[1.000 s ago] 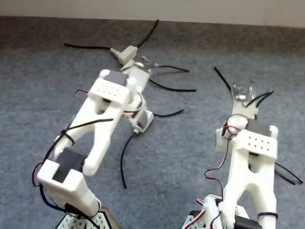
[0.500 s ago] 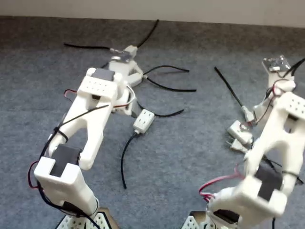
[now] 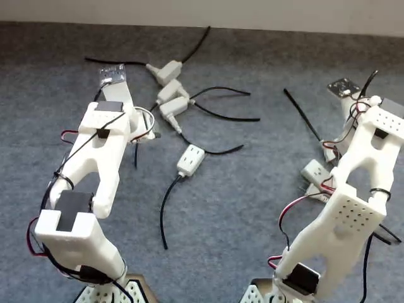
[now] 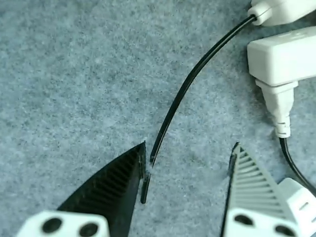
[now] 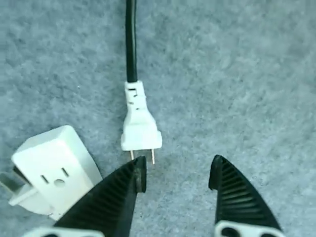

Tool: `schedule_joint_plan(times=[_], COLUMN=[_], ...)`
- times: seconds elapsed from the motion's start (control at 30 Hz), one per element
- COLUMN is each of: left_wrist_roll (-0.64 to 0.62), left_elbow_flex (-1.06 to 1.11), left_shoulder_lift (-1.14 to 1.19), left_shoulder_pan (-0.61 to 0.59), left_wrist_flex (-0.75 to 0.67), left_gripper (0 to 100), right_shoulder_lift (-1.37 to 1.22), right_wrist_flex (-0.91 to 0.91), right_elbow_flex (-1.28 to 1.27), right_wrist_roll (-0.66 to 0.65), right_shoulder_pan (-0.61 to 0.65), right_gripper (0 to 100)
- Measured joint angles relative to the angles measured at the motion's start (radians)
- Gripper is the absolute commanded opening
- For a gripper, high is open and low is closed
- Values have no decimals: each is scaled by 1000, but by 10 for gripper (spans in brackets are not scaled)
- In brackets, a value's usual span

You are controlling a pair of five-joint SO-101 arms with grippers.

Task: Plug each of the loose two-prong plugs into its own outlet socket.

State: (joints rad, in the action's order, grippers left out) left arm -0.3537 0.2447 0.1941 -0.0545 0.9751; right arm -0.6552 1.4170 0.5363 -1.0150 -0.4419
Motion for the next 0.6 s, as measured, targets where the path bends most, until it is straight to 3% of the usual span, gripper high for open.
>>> schedule_joint_plan(times=[0.23, 0.37, 0.6], left_wrist_roll=[0, 0, 0], left_elbow_flex=[0, 0, 0], left_shoulder_lift=[0, 0, 0], left_shoulder_pan=[-2, -2, -2], left_wrist_flex=[-3, -3, -3], left_gripper=[274, 274, 274], right_shoulder_lift=[0, 0, -114], right_wrist_flex=[63, 5, -69], right_elbow_flex=[6, 6, 6], right_wrist_roll=[5, 91, 104], right_shoulder_pan=[77, 95, 95], right_gripper=[213, 213, 212])
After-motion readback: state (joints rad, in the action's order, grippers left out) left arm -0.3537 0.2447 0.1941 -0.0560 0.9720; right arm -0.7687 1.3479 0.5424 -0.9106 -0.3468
